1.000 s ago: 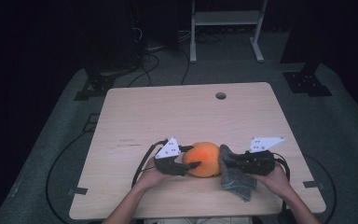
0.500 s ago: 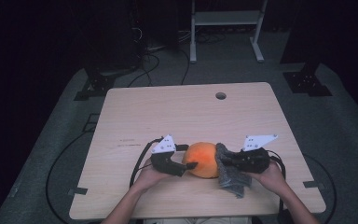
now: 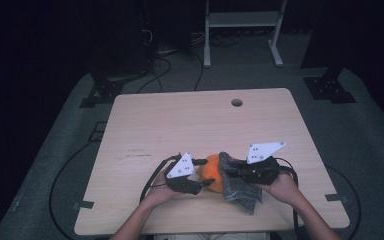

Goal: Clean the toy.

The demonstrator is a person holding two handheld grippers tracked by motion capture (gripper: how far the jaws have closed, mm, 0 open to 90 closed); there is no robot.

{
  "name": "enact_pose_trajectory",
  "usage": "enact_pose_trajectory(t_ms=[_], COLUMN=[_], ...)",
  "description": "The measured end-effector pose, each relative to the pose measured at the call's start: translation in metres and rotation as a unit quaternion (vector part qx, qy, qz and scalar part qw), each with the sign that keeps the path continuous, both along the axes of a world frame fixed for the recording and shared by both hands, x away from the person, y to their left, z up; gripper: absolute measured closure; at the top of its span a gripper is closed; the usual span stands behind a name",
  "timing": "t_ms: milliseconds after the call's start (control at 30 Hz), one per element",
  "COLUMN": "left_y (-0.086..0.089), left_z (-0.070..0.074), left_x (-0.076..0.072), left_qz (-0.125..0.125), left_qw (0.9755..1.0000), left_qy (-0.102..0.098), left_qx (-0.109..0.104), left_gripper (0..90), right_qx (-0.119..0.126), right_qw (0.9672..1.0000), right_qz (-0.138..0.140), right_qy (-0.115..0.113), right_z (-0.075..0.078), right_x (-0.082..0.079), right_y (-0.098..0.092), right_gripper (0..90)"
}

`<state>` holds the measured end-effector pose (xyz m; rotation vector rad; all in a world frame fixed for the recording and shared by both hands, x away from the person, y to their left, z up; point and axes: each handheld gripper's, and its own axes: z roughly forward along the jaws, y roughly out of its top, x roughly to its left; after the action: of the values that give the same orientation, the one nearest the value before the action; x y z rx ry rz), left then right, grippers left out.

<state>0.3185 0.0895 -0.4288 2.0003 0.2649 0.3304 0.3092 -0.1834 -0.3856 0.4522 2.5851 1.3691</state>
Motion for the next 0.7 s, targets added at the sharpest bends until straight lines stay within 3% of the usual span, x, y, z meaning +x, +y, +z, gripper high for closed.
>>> enact_pose_trajectory(t_ms=[67,100,167,300,433,567,700], left_y=[0.001,0.001,0.001,0.000,-0.004,-0.008,-0.003], left_z=[0.000,-0.001,-0.002,0.000,0.002,0.003,0.002], left_x=[0.006,0.009,0.010,0.004,0.000,-0.008,-0.009], left_qz=[0.015,0.016,0.006,-0.008,-0.018,-0.035,-0.033], left_qw=[0.9989,0.9978,0.9969,0.9987,0.9997,0.9990,0.9990], left_qy=[0.042,0.061,0.073,0.041,0.010,-0.028,-0.025], left_qx=[-0.014,-0.020,-0.027,-0.028,-0.014,0.005,0.014], left_gripper=[17.1,16.9,22.4,41.1,45.5,46.5,46.5], right_qx=[0.009,0.012,0.007,-0.007,-0.005,-0.029,-0.056], right_qw=[0.9999,0.9998,0.9998,0.9996,0.9998,0.9989,0.9971], right_qz=[-0.003,-0.005,-0.009,-0.011,0.002,0.036,0.052], right_qy=[0.011,0.015,0.018,0.026,0.020,0.005,0.007], right_z=[-0.005,-0.006,-0.008,-0.007,0.008,0.024,0.023], right_x=[0.000,0.000,-0.001,-0.003,-0.003,0.000,0.005], right_y=[-0.005,-0.008,-0.014,-0.020,-0.016,0.009,0.030], right_gripper=[78.8,78.7,78.7,78.5,78.5,78.5,78.5])
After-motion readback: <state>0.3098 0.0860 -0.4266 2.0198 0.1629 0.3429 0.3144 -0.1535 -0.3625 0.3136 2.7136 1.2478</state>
